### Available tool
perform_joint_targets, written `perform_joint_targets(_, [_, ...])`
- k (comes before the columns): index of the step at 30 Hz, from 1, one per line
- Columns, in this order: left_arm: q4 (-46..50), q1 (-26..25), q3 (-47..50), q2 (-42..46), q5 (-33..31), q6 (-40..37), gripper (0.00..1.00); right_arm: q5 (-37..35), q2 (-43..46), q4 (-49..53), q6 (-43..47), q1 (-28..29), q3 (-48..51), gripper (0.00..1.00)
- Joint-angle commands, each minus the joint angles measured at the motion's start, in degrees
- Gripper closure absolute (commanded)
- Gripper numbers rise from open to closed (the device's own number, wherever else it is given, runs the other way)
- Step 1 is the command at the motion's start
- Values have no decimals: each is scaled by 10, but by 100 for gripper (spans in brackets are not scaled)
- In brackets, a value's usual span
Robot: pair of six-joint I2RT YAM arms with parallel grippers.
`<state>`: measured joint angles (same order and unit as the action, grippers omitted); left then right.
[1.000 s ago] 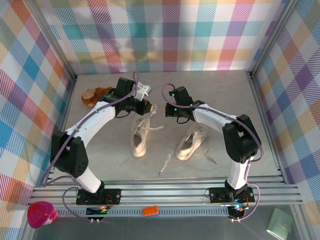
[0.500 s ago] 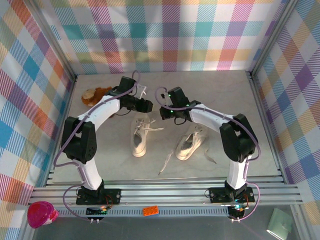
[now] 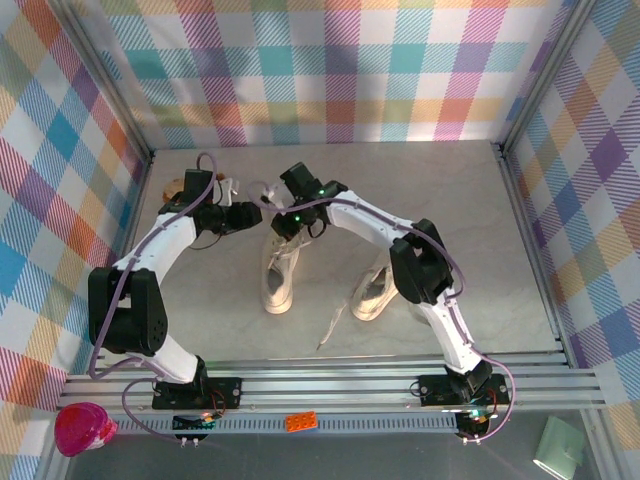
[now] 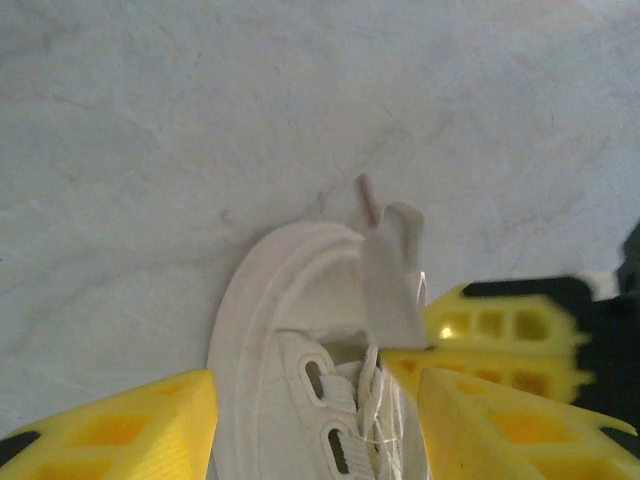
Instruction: Tie the shoes
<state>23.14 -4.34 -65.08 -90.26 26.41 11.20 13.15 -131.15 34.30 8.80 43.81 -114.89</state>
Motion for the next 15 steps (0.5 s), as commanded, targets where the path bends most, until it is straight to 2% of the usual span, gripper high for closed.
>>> perform_joint_targets(1, [-16,5,2,8,32,18,45,15,17,33,37,-4,17,100])
perform_joint_targets(9, [-29,1,-7,0,59,13,46,-126,111,-39,-46,-10,121,100])
perform_joint_targets(12, [-1,-11,-39,-20,57,-10,46,-156,152,-40,-81,-18,164,100])
perform_joint_targets(15, [57,-42,-100,-54,21,-55,46,-151,191,-60,-106,-28,227,100])
